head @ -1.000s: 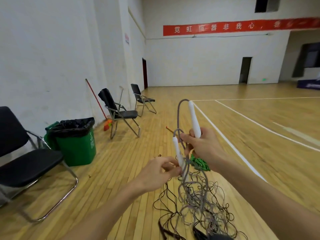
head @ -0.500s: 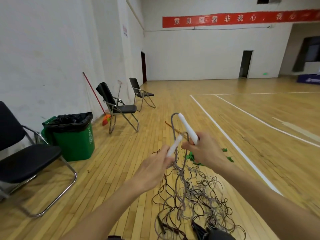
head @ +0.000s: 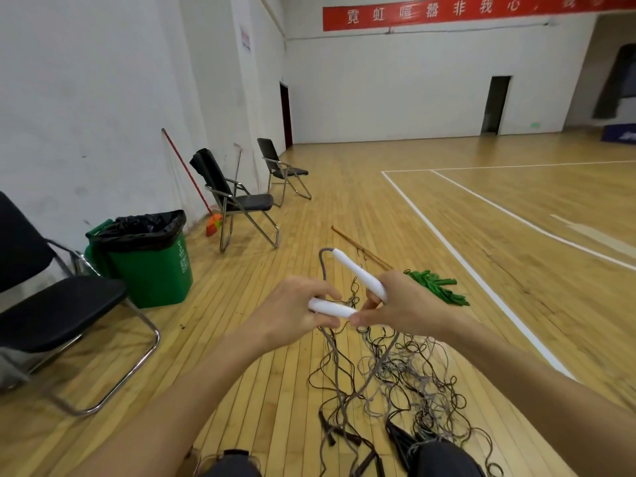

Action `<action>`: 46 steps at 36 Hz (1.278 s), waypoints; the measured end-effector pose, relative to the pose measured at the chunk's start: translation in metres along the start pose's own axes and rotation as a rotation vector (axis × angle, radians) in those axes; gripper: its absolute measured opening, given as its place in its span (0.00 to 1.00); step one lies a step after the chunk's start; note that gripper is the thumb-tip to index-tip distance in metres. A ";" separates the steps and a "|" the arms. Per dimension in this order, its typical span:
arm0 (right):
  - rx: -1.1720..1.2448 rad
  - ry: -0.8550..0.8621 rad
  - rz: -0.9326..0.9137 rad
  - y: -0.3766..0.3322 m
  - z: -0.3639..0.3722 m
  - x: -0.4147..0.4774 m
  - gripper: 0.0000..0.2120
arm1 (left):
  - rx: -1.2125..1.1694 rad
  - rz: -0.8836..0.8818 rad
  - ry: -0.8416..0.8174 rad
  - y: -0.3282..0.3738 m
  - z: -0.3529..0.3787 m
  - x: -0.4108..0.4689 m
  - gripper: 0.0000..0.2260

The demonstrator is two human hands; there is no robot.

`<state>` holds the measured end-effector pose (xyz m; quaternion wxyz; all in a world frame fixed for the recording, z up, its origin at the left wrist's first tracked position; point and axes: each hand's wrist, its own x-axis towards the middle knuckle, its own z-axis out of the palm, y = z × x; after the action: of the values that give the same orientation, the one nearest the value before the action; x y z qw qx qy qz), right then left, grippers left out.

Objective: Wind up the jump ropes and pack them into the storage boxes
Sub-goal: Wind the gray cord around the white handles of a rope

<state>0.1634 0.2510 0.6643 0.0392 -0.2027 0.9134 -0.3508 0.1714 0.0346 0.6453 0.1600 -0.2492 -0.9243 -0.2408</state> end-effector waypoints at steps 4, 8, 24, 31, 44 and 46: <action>0.053 -0.070 0.000 0.007 -0.006 -0.002 0.17 | -0.193 -0.212 -0.031 -0.015 -0.005 -0.001 0.23; 0.230 -0.063 0.047 0.017 -0.012 -0.007 0.19 | 0.032 -0.356 -0.170 -0.041 -0.009 -0.008 0.26; 0.679 -0.109 0.297 0.010 0.021 0.001 0.23 | -0.897 -0.503 0.026 0.018 0.014 0.016 0.12; 0.880 -0.154 0.455 0.012 0.013 0.000 0.17 | -0.426 -0.158 0.218 0.018 0.017 0.002 0.05; 0.985 -0.544 0.454 0.019 0.011 -0.003 0.36 | 0.507 0.561 0.250 0.016 0.054 -0.013 0.19; 0.934 -0.527 0.447 0.018 0.011 -0.004 0.38 | 0.524 0.555 0.262 0.017 0.057 -0.011 0.20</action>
<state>0.1631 0.2578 0.6435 0.4236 -0.0468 0.6420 -0.6373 0.1795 0.0729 0.5992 0.3934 -0.4071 -0.8239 0.0256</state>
